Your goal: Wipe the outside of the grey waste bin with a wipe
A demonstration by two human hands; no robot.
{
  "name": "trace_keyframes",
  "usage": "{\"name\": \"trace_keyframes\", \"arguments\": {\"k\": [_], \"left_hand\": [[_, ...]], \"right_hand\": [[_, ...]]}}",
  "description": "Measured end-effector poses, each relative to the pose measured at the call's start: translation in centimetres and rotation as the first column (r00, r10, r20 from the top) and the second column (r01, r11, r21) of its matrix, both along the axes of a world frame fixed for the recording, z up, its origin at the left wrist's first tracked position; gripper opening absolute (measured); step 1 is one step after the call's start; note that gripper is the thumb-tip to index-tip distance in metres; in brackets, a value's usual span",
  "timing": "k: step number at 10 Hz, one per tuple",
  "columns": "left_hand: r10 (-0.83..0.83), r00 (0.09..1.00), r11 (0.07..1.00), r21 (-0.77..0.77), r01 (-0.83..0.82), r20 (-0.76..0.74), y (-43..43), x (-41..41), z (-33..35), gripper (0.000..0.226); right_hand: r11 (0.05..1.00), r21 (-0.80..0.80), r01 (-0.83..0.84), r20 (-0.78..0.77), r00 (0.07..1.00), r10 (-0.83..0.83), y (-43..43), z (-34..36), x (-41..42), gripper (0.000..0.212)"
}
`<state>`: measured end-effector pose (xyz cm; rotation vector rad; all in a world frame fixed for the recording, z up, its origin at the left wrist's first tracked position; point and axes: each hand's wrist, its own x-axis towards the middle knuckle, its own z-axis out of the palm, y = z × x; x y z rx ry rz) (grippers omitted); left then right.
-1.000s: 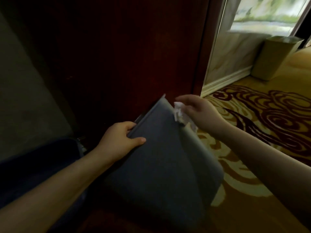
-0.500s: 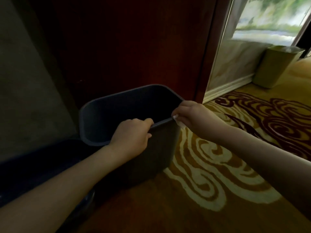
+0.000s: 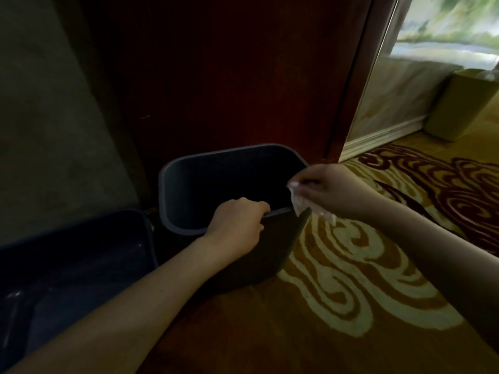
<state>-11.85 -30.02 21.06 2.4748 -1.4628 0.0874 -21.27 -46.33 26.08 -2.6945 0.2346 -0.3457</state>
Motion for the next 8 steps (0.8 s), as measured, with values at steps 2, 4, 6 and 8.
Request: {"name": "trace_keyframes", "arguments": {"k": [2,4,6,8], "left_hand": [[0.102,0.927,0.972,0.233,-0.017,-0.361,0.3,1.9,2.7,0.038],[0.330,0.918,0.943,0.129,-0.307,-0.221,2.6,5.8,3.6,0.029],[0.386,0.919,0.918,0.130,-0.375,-0.075,3.5,8.3,0.9,0.026],[0.400,0.906,0.901,0.241,-0.360,-0.141,1.9,8.7,0.7,0.031]], "right_hand": [[0.991,0.117,0.056,0.164,0.984,-0.075,1.9,0.1,5.5,0.021],[0.987,0.126,0.096,-0.074,0.993,-0.087,3.1,-3.3,10.3,0.010],[1.000,-0.021,-0.007,-0.505,0.863,-0.005,3.6,-5.3,13.2,0.023],[1.000,0.011,-0.009,-0.594,0.805,0.014,4.4,-3.8,13.3,0.038]]}}
